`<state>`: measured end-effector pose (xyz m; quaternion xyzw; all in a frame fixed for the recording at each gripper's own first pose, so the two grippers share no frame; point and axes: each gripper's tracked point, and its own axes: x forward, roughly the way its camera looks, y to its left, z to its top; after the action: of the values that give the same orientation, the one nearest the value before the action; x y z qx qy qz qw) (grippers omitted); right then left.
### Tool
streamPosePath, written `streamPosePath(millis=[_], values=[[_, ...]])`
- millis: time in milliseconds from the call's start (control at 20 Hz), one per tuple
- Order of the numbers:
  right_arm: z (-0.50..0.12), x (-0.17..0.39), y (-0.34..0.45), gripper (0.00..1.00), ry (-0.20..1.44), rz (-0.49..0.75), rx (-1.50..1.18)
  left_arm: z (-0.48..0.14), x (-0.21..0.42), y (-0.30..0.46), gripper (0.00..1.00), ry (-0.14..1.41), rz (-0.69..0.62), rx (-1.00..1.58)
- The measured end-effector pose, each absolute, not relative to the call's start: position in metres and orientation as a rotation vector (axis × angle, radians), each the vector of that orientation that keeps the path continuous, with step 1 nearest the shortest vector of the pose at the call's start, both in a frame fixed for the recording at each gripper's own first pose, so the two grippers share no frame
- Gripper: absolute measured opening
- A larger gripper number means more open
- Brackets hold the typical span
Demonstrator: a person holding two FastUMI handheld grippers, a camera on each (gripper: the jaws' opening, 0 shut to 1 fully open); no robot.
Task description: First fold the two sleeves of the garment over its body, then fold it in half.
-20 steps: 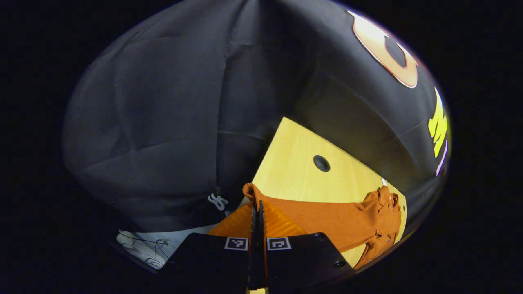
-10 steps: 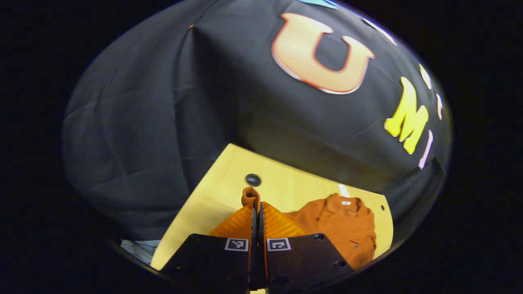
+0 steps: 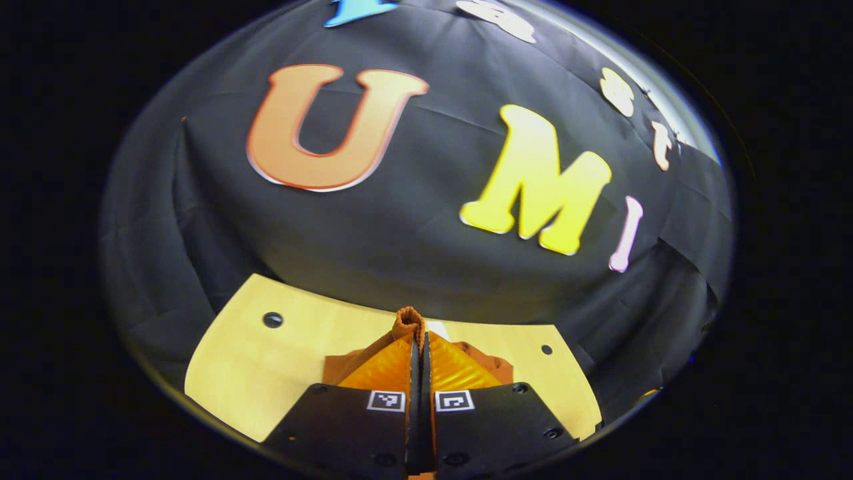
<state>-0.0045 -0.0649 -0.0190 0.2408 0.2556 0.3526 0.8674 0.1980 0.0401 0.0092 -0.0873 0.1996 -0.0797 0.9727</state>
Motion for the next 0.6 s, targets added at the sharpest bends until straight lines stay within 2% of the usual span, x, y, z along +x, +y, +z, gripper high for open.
streamPosePath(millis=[300, 600], values=[[-0.044, -0.007, -0.165, 0.72, 0.519, 0.572, 0.562, -0.069, 0.229, -0.074, 0.02, 0.533, -0.21, -0.129], [-0.055, -0.027, -0.234, 0.72, 0.511, 0.4, 0.602, -0.15, 0.242, -0.128, 0.03, 0.607, -0.137, 0.058]])
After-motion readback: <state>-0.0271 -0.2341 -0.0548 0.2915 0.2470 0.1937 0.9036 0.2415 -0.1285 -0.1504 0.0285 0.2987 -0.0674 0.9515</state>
